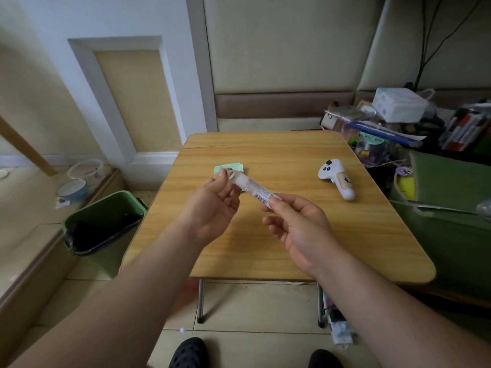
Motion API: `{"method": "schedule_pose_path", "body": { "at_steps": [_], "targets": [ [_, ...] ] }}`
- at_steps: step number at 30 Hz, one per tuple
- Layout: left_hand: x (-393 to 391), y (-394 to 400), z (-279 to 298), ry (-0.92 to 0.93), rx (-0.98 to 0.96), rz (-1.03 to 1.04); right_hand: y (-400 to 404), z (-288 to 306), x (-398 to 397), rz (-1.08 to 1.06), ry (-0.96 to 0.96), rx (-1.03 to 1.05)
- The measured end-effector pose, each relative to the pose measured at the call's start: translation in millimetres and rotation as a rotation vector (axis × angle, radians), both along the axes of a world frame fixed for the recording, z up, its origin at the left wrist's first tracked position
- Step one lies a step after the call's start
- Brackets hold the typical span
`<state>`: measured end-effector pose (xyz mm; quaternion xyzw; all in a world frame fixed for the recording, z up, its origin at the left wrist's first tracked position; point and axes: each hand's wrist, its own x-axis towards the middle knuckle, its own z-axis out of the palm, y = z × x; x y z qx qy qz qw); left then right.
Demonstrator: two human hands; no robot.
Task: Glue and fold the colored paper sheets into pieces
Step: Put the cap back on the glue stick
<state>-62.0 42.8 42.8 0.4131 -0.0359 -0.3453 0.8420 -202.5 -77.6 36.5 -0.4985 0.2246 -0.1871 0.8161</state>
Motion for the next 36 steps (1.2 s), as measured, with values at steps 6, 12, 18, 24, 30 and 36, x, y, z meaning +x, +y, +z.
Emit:
{"method": "schedule_pose_path", "body": {
  "at_steps": [6,12,18,24,30,36],
  "targets": [
    [-8.0,4.2,4.6,-0.096,0.032,0.01,-2.8,-2.5,-0.6,-0.055,0.026,-0.097],
    [-13.3,3.2,5.8,-0.158,0.045,0.055,-1.7,-3.7,-4.0,-0.143,0.014,-0.402],
    [-21.8,-4.5,5.6,-0.102,-0.025,0.075,1.6,-2.6,-0.1,-0.186,-0.042,-0.389],
    [-28.6,-10.1,2.3,-0.091,-0.04,0.097,0.5,-2.7,0.1,-0.193,-0.069,-0.392],
    [-34.3,-12.1,1.0,-0.141,-0.028,0.141,-0.3,-6.2,0.5,-0.174,-0.083,-0.365],
    [-51.1,-16.5,10.7,-0.549,0.198,0.098,-15.8,-6.7,-1.4,0.036,0.212,-0.723]
  ]
}}
